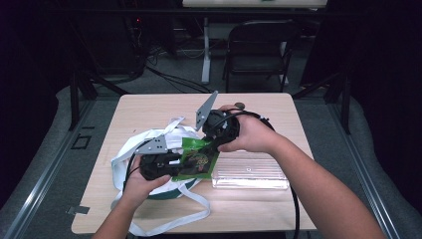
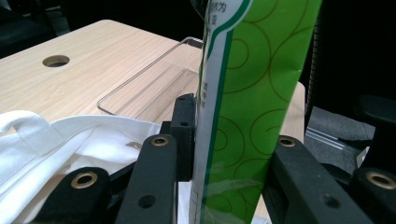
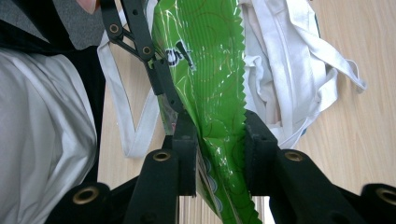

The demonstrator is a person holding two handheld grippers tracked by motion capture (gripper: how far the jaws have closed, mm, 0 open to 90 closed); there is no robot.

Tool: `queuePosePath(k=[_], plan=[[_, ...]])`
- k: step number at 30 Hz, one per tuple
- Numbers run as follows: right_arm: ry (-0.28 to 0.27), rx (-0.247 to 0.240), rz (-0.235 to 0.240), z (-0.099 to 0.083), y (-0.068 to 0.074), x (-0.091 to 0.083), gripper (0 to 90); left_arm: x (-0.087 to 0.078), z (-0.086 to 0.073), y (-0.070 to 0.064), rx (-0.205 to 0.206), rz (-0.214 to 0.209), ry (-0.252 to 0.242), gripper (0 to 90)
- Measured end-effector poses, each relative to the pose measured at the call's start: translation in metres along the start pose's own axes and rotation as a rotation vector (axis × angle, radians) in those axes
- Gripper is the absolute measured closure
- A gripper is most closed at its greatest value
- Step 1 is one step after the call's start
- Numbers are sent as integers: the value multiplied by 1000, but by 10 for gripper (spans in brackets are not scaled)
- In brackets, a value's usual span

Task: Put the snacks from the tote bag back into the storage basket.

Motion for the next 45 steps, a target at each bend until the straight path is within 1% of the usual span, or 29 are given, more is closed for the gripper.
queuePosePath(k=[2,5,6,9,10,11,13,15,17,18,19,21,24,36,40,45], plan=[[4,-7,-2,0,0,-1,715,0,0,0,-1,2,3,721],[3,-12,-3,1,1,0,721,0,-1,2,-10,-6,0,709],[5,-15,-4,1,1,0,723,0,-1,3,-9,1,2,704],[13,-22,-7,2,1,0,728,0,-1,3,-13,4,0,695],[12,-24,-9,2,1,0,731,0,-1,3,-15,4,-8,689],[15,-26,-9,3,1,0,735,0,-1,3,-13,4,-2,676],[20,-30,-6,3,2,-1,739,0,-1,4,-23,6,0,659],[25,-30,-4,3,2,0,743,1,-2,4,-19,8,3,634],[32,-32,-5,4,2,0,748,1,-2,4,-23,14,7,625],[36,-35,-10,4,2,-1,752,2,-3,5,-27,19,4,599],[36,-35,-10,4,2,-1,752,2,-3,6,-28,27,1,599],[45,-37,-17,3,1,-2,753,1,-3,7,-35,35,0,564],[63,-31,-28,1,-1,-3,753,1,-3,8,-47,43,-10,541],[95,-27,-58,-6,-4,-9,754,0,-3,11,-59,56,-19,527],[106,-30,-67,-8,-6,-12,754,-2,-4,13,-56,64,-18,521],[115,-23,-82,-12,-8,-16,753,-3,-4,14,-60,70,-16,521]])
Point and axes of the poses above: each handheld gripper's, and its own axes: x roughly forward along the jaws, z roughly out of its top, y roughly to its left, the point moved 5 cm from there along x, roughly forward along the jaws, and after that the axes turned 5 degrees about -x, right-handed, at the moved point
